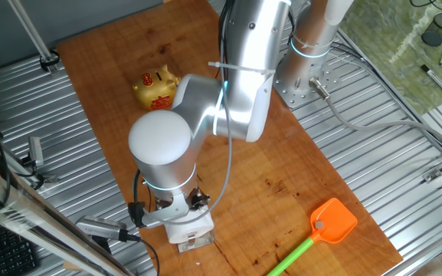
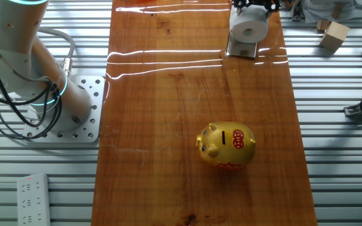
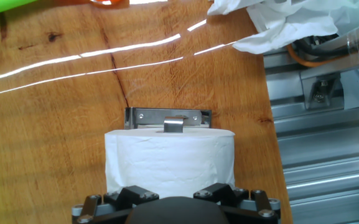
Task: Take the roll of paper down from the shelf
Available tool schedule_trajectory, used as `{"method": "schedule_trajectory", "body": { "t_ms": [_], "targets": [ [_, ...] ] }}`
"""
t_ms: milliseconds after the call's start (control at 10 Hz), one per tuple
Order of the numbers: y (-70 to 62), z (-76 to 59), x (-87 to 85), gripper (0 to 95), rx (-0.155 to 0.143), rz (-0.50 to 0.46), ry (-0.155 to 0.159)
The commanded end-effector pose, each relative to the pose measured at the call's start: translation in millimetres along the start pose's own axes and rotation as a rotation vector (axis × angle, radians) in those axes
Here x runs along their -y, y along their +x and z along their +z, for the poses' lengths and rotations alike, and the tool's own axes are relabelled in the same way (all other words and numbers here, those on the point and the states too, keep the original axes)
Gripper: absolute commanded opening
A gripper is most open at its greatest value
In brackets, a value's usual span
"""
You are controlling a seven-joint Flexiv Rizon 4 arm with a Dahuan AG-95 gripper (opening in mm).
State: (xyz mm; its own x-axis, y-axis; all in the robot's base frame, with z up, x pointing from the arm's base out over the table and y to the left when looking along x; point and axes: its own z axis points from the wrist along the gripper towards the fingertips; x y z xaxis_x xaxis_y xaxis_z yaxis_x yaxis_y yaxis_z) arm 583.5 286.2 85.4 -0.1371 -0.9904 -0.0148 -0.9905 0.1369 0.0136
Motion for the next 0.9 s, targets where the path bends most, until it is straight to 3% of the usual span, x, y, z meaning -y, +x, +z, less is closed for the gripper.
{"method": "schedule_trajectory", "body": {
  "t_ms": [100, 900],
  "targets": [
    [0.5, -0.8, -0.7, 0.0, 0.002, 0.001, 0.0],
    [3.0, -1.1, -4.5, 0.0, 0.001, -0.004, 0.0]
  ]
}}
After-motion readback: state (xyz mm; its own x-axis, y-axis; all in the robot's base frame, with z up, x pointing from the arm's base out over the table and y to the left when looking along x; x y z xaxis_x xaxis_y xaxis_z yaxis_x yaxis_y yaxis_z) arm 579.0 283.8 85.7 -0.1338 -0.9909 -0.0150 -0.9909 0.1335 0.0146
